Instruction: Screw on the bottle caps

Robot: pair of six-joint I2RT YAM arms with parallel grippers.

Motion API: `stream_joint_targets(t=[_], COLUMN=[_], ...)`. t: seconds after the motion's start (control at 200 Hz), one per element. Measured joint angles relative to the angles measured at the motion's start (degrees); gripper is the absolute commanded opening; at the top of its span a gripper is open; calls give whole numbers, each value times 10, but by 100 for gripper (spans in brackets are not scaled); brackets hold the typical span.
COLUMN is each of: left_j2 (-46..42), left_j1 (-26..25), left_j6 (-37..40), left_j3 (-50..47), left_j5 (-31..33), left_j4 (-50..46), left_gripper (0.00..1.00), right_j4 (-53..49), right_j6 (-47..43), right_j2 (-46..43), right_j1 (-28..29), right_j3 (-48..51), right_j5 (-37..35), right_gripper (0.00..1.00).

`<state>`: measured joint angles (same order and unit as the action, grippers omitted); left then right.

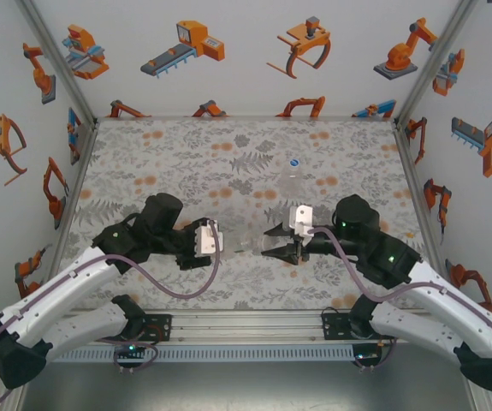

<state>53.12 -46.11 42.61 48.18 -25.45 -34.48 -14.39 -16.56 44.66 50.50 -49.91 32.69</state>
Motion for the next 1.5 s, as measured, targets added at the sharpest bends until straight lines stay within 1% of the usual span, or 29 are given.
stream_joint_targets(t=[0.14,0.461,0.871,1.202,1.497], left_j2=[2,4,12,10,19], left_j1=[0,-3,-7,-7,-7], left_j6=[5,8,12,14,12], left_j3=[0,0,0,0,5], left_j5=[-17,-23,-24,-27,-22], left_j4=[-1,-7,-21,-35,-47], left_gripper=[0,0,0,0,0], right_j4=[0,-21,-78,-116,-137], right_j6=[-1,-17,-53,-90,-109], right_j2=[23,47,84,101,118], right_j1=[4,12,16,30,47], right_j3=[-10,-36,-73,-95,-110], right_j5=[9,25,42,32,5], right_gripper=[9,9,9,7,2])
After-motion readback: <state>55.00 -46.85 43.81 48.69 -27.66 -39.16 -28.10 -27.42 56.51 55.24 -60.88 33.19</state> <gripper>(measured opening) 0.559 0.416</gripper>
